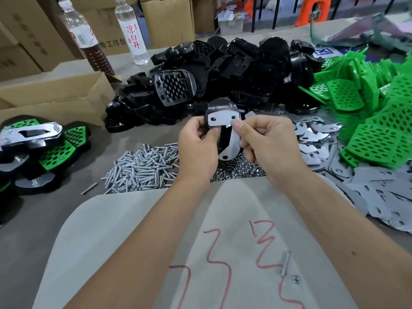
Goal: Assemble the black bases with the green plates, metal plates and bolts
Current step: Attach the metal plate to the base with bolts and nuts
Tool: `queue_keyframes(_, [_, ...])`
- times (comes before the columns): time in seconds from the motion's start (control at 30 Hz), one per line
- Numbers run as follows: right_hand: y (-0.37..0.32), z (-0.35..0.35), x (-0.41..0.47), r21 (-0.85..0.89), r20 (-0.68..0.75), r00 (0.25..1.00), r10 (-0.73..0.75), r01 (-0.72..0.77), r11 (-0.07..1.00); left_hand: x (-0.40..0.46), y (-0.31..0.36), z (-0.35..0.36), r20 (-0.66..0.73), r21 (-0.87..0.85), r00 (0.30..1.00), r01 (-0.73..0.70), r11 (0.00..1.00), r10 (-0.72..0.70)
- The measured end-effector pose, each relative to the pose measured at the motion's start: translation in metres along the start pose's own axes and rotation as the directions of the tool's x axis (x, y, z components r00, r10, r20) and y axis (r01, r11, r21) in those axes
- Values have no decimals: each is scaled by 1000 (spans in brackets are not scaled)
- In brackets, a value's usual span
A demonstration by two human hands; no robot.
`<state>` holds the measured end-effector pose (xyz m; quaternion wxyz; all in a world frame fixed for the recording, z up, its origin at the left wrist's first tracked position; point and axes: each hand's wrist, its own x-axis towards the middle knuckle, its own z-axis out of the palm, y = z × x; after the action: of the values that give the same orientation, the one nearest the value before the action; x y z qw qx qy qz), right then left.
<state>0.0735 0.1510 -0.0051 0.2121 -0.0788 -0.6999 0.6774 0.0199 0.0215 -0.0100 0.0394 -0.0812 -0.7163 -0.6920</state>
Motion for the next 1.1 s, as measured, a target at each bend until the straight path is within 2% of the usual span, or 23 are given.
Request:
queue_keyframes(0.33, [2, 1, 0, -81, -90, 995, -43, 36, 996, -3, 1, 0, 34, -7, 999, -28, 1000, 28])
queue_keyframes(0.43, [2, -1, 1, -147, -42, 999, -32, 26, 989, -2, 0, 0, 10, 13, 999, -38, 999, 38])
queue_keyframes(0.57, [2, -4, 3, -132, 49, 999, 21, -14, 991, 0, -2, -1, -6, 9, 999, -33, 999, 33])
queue_keyframes(0.8, [1, -3, 2, -118, 89, 996, 27, -17, 993, -2, 2, -1, -24, -32, 1000, -14, 999, 13])
queue_keyframes(1.1, [2, -5, 2, -20, 34, 997, 76, -75, 997, -3, 8, -5, 169, -112, 980, 120, 986, -101])
